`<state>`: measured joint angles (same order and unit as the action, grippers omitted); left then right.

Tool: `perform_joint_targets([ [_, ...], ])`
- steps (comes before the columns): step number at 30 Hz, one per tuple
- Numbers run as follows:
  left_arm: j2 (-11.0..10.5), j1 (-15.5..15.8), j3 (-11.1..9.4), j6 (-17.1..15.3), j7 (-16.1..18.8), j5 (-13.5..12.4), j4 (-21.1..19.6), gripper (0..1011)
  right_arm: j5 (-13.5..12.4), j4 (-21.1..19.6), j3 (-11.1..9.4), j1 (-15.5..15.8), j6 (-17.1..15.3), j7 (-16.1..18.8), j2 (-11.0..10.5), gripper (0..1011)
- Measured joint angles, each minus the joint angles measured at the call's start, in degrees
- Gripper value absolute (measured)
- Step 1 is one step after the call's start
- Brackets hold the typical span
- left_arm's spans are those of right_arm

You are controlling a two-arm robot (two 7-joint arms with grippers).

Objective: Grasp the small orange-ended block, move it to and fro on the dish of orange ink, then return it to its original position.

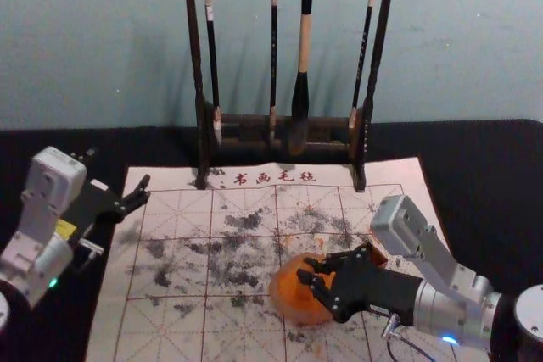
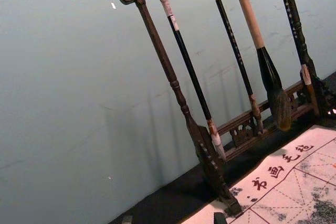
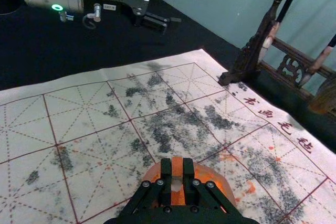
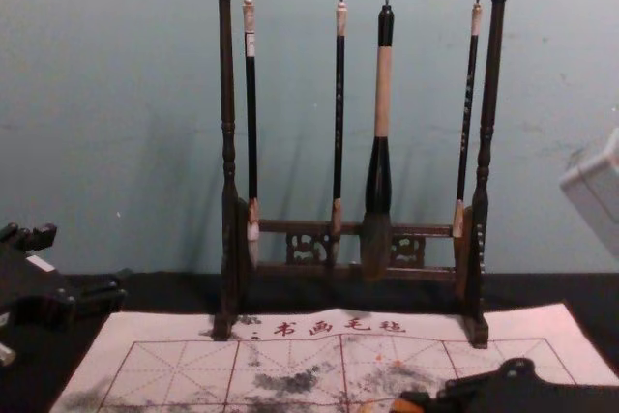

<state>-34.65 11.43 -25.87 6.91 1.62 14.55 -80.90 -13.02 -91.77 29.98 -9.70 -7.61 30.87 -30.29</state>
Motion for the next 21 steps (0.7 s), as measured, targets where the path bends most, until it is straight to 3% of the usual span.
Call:
perform_joint_targets([
  [21, 0.0, 0.0, 0.0, 0.0, 0.0, 0.0, 0.0, 1001, -0.3, 0.9, -1.3, -0.7, -0.5, -1.2, 0.4, 87],
])
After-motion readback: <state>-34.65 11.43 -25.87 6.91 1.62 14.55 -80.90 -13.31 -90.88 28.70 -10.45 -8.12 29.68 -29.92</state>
